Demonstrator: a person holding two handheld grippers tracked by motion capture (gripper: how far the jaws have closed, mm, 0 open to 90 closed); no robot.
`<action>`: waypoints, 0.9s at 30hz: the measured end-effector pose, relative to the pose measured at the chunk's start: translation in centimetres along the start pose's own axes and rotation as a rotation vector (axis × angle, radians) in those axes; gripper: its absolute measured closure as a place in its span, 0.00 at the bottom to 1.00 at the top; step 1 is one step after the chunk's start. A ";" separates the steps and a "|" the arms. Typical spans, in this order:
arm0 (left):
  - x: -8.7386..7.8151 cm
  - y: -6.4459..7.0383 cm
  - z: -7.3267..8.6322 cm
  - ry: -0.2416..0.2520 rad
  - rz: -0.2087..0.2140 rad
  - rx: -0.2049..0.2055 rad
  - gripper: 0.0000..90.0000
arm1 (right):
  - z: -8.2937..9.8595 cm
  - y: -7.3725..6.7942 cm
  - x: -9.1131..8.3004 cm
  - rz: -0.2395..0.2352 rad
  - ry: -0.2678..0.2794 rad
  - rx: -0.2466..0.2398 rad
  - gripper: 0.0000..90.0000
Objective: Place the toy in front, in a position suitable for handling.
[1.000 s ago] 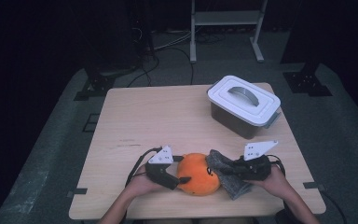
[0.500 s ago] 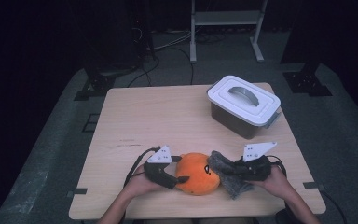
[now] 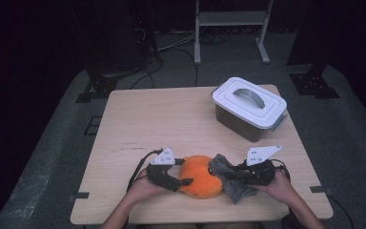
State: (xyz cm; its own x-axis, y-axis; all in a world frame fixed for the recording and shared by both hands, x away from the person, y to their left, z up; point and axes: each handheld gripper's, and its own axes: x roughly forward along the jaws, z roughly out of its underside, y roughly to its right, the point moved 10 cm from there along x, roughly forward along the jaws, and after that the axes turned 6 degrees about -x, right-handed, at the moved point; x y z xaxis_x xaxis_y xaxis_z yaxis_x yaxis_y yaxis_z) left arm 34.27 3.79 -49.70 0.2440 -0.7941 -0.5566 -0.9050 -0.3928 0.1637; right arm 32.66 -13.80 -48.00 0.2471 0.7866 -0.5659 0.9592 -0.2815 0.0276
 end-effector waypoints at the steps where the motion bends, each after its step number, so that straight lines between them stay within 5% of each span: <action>1: 0.0 -0.1 0.0 -0.003 -0.003 -0.009 0.25 | 0.3 0.2 -0.1 0.010 -0.012 0.006 0.85; 7: 0.3 -0.4 -0.2 -0.002 -0.028 -0.062 0.25 | -2.2 -1.6 -0.1 -0.006 0.031 -0.058 0.85; 10: 0.2 -0.4 -0.2 -0.003 -0.028 -0.050 0.25 | -2.9 -2.5 0.8 -0.011 0.012 -0.108 0.84; 14: -0.7 0.3 -1.0 0.049 0.026 -0.017 0.24 | -1.6 -1.3 0.9 0.003 0.000 -0.071 0.85; 19: -0.1 1.3 -1.0 0.028 0.063 0.041 0.23 | -0.2 1.1 0.2 0.047 -0.006 -0.002 0.85; 21: 0.3 1.4 -1.1 0.016 0.037 0.063 0.25 | -0.3 1.1 0.2 0.051 -0.019 -0.007 0.85; 27: 0.7 1.4 -1.5 0.016 0.015 0.042 0.30 | -2.9 -0.9 0.0 0.033 0.003 -0.089 0.85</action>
State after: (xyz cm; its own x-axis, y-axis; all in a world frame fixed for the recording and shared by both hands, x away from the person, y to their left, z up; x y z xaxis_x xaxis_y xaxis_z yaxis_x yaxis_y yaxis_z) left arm 33.68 2.01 -48.68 0.2355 -0.8072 -0.5412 -0.9223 -0.3612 0.1373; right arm 32.23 -11.95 -45.60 0.2787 0.7796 -0.5608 0.9590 -0.2572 0.1190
